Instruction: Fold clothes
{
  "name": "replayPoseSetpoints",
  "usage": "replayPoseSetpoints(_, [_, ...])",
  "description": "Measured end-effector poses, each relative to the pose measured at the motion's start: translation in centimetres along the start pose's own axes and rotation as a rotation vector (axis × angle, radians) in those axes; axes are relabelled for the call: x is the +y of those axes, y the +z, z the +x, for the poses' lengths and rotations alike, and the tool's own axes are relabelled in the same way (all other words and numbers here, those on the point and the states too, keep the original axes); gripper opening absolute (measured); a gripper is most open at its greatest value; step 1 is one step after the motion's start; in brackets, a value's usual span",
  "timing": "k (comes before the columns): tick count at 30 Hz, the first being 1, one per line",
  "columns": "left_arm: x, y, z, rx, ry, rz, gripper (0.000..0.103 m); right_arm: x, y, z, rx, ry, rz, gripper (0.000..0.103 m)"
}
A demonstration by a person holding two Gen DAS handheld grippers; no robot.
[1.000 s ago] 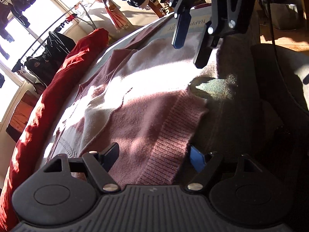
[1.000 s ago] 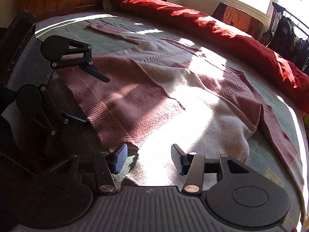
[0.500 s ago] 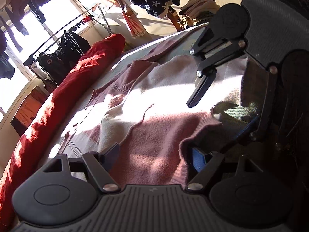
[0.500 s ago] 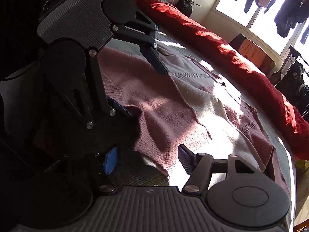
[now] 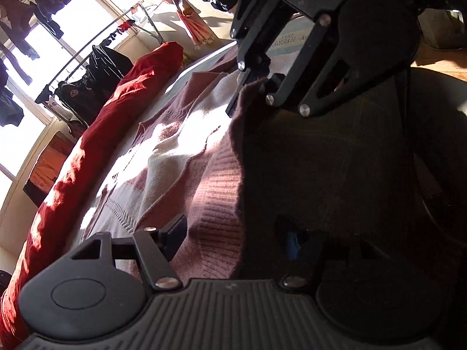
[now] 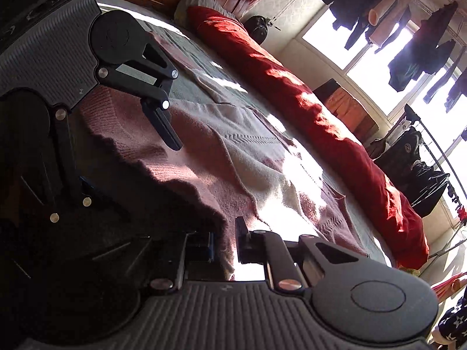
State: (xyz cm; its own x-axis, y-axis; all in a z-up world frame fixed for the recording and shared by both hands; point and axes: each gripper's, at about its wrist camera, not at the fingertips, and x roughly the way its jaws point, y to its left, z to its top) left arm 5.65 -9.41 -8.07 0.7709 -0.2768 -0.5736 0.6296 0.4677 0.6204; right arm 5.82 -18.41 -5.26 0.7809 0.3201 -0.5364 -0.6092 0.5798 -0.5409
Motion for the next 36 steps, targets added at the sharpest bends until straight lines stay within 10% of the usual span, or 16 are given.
replayPoseSetpoints(5, [1.1,-0.2,0.2,0.045,0.05,0.004,0.009,-1.7,0.2,-0.6,0.009,0.033,0.043,0.008])
replayPoseSetpoints(14, [3.0,0.1,-3.7,-0.006,-0.093,-0.047,0.004,-3.4,-0.2,-3.3,0.054,0.221,0.137,0.006])
replayPoseSetpoints(23, [2.3,-2.1,-4.2,0.073,-0.242,-0.133,0.015,-6.9,-4.7,-4.6,0.109,0.208,0.431,0.015])
replayPoseSetpoints(26, [4.9,-2.7,-5.8,0.051,-0.23,-0.276,0.019,-8.1,-6.3,-5.0,0.123,0.187,0.528,0.026])
replayPoseSetpoints(30, [8.7,-4.7,-5.9,0.069,-0.123,-0.542,0.054,-9.8,-8.4,-5.7,0.143,0.159,0.659,0.041])
replayPoseSetpoints(36, [11.5,-9.8,-3.6,0.179,-0.002,-0.923,0.059,-11.0,-13.0,-4.7,0.163,0.121,0.883,0.048])
